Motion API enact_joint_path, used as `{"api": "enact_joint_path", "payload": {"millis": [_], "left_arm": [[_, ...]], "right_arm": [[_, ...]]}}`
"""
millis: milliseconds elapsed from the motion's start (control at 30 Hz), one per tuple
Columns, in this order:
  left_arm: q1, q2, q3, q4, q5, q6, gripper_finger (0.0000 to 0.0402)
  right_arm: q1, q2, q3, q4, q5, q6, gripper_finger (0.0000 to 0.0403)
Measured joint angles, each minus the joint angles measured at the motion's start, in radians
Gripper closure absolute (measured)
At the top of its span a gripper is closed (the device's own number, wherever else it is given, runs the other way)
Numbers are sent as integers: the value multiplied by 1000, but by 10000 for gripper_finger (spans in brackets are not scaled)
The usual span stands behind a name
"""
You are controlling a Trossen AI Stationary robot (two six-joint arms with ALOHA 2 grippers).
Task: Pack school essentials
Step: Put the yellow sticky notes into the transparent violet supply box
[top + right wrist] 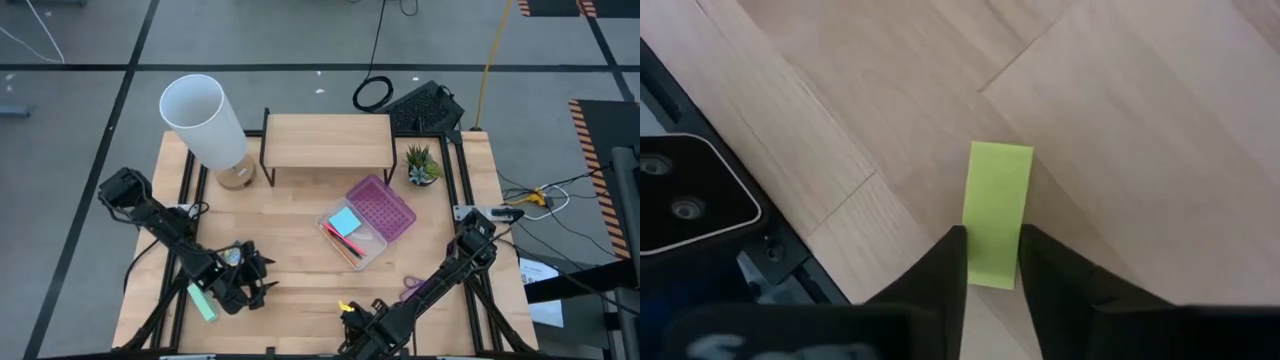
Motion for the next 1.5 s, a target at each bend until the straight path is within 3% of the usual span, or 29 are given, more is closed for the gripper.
{"api": "enact_joint_path", "payload": {"millis": [200, 433, 733, 1000, 1267, 1500], "left_arm": [[40, 0, 0, -1, -2, 79, 117], [106, 0, 0, -2, -3, 205, 117], [189, 0, 0, -19, 15, 339, 117], [246, 0, 0, -116, 41, 411, 117], [354, 0, 0, -86, 39, 636, 117], [471, 0, 0, 0, 39, 822, 117]], "right_arm": [[-27, -24, -3, 12, 7, -91, 336], [-93, -122, -13, -93, 178, -185, 349], [-184, -268, -8, -216, 168, -321, 356], [-108, -271, -128, 24, 81, -346, 286], [-42, -272, -256, 192, 32, -353, 188], [-29, -276, -370, 360, 24, -346, 191]]}}
